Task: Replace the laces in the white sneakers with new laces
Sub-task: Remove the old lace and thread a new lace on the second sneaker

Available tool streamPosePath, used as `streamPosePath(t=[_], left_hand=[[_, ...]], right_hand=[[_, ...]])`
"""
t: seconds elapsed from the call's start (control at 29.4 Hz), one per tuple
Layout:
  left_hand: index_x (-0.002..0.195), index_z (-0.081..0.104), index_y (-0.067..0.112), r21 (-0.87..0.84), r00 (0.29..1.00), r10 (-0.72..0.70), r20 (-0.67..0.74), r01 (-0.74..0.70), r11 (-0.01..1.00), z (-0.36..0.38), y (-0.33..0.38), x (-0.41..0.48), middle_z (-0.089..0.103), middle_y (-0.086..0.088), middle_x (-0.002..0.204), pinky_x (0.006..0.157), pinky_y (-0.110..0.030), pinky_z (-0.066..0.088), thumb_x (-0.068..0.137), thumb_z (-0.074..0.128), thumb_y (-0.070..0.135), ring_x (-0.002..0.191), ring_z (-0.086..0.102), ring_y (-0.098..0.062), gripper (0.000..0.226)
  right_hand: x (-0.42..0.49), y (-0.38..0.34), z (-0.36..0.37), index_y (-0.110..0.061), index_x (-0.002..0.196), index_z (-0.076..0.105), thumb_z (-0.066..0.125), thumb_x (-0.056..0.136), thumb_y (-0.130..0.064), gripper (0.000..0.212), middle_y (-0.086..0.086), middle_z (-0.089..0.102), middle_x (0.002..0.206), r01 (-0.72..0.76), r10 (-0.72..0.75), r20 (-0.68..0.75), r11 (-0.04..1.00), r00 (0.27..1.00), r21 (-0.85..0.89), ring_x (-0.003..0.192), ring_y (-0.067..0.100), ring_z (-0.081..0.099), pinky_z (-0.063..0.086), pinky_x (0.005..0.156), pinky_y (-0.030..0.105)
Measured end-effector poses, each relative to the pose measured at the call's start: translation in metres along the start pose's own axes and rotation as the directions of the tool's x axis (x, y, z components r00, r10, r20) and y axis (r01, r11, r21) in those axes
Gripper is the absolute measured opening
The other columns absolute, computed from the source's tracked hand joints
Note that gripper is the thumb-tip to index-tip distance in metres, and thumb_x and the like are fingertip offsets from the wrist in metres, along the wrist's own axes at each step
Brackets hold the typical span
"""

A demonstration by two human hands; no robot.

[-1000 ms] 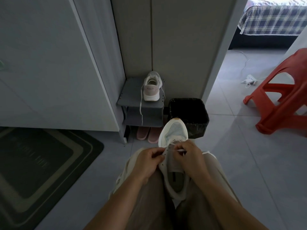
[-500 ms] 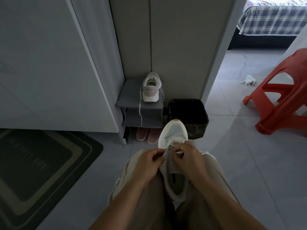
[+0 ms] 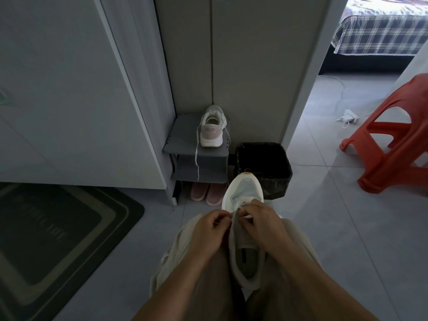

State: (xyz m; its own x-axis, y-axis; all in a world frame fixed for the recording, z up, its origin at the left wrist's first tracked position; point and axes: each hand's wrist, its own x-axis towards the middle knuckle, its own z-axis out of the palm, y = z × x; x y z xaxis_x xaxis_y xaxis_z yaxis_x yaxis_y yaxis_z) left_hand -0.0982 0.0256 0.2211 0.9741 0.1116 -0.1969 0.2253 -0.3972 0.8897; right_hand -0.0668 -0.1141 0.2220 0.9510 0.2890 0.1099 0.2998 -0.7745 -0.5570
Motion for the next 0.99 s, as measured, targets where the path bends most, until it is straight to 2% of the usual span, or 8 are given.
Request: streamPosePath(t=[0.14, 0.24, 0.44, 0.61, 0.68, 0.75, 0.85, 0.99], left_hand=[[0.083, 0.056, 0.015, -0.115, 0.988, -0.088, 0.126, 0.102, 0.988, -0.006, 0.007, 0.017, 0.063, -0.002, 0.080, 0.058, -0.023, 0.052, 0.089, 0.059, 0.016, 0.064, 0.060, -0.011, 0.007], [0.080, 0.053, 0.011, -0.160, 0.978, -0.110, 0.178, 0.139, 0.977, -0.008, 0.009, 0.023, 0.061, -0.007, 0.077, 0.052, -0.026, 0.052, 0.087, 0.061, 0.009, 0.060, 0.060, -0.014, 0.011], [0.084, 0.055, 0.004, -0.457, 0.962, -0.251, -0.112, 0.174, 0.872, -0.070, -0.010, 0.012, 0.060, -0.013, 0.079, 0.060, -0.026, 0.051, 0.089, 0.052, -0.001, 0.070, 0.058, -0.021, 0.008], [0.076, 0.063, 0.016, -0.531, 0.751, -0.547, -0.371, 0.312, 0.788, -0.203, -0.113, -0.005, 0.065, -0.016, 0.080, 0.068, -0.021, 0.051, 0.093, 0.049, 0.006, 0.063, 0.059, -0.008, 0.024], [0.079, 0.059, 0.012, -0.380, 0.633, -0.581, -0.512, 0.440, 0.814, -0.230, -0.148, -0.011, 0.063, -0.006, 0.055, 0.051, -0.024, 0.050, 0.092, 0.050, 0.010, 0.038, 0.056, -0.003, 0.016], [0.083, 0.058, 0.004, -0.196, 0.590, -0.539, -0.602, 0.545, 0.815, -0.225, -0.152, -0.005, 0.060, -0.015, 0.059, 0.044, -0.027, 0.047, 0.090, 0.053, 0.006, 0.035, 0.055, -0.007, 0.009], [0.096, 0.059, 0.000, 0.179, 0.720, -0.297, -0.627, 0.505, 0.844, -0.178, -0.112, 0.003, 0.061, -0.024, 0.090, 0.063, -0.036, 0.048, 0.085, 0.060, 0.005, 0.074, 0.060, -0.032, 0.012], [0.111, 0.058, 0.011, 0.357, 0.936, 0.144, -0.321, -0.021, 0.934, -0.085, -0.036, 0.002, 0.059, -0.002, 0.099, 0.070, -0.023, 0.042, 0.091, 0.054, 0.009, 0.087, 0.057, -0.015, 0.021]], right_hand=[[0.000, -0.003, 0.005, -0.013, 0.085, 0.071, 0.061, 0.084, -0.014, 0.010, 0.003, 0.063, 0.087, 0.006, -0.006, -0.010, 0.999, 1.000, -0.036, 0.081, 0.020, 0.058, 0.038, 0.069, 0.022], [0.002, -0.003, 0.001, -0.017, 0.093, 0.070, 0.059, 0.087, -0.020, 0.014, -0.002, 0.061, 0.092, -0.032, 0.033, 0.028, 0.999, 0.999, -0.024, 0.087, 0.016, 0.057, 0.036, 0.070, 0.018], [0.004, 0.014, -0.043, -0.032, 0.075, 0.059, 0.061, 0.083, -0.025, 0.011, -0.020, 0.054, 0.073, -0.081, 0.092, 0.194, 0.995, 0.977, -0.063, 0.075, 0.001, 0.053, 0.038, 0.075, 0.018], [0.006, 0.031, -0.066, -0.040, 0.061, 0.054, 0.062, 0.080, -0.025, 0.026, -0.020, 0.059, 0.067, -0.091, 0.112, 0.259, 0.992, 0.959, -0.090, 0.071, -0.002, 0.054, 0.040, 0.083, 0.024], [0.007, 0.031, -0.072, -0.040, 0.066, 0.057, 0.066, 0.081, -0.025, 0.023, -0.019, 0.060, 0.070, -0.115, 0.117, 0.290, 0.993, 0.950, -0.023, 0.073, -0.001, 0.055, 0.038, 0.079, 0.021], [0.009, 0.030, -0.075, -0.038, 0.071, 0.060, 0.067, 0.082, -0.023, 0.020, -0.016, 0.062, 0.073, -0.141, 0.116, 0.286, 0.988, 0.951, 0.066, 0.075, 0.003, 0.057, 0.041, 0.074, 0.019], [0.011, 0.028, -0.075, -0.036, 0.080, 0.063, 0.066, 0.084, -0.019, 0.017, -0.014, 0.064, 0.074, -0.143, 0.102, 0.258, 0.979, 0.961, 0.143, 0.072, 0.000, 0.059, 0.043, 0.067, 0.011], [0.009, 0.029, -0.076, -0.034, 0.077, 0.053, 0.067, 0.083, -0.018, 0.021, -0.013, 0.064, 0.070, -0.116, 0.087, 0.200, 0.983, 0.976, 0.141, 0.071, -0.005, 0.058, 0.043, 0.064, 0.009]])
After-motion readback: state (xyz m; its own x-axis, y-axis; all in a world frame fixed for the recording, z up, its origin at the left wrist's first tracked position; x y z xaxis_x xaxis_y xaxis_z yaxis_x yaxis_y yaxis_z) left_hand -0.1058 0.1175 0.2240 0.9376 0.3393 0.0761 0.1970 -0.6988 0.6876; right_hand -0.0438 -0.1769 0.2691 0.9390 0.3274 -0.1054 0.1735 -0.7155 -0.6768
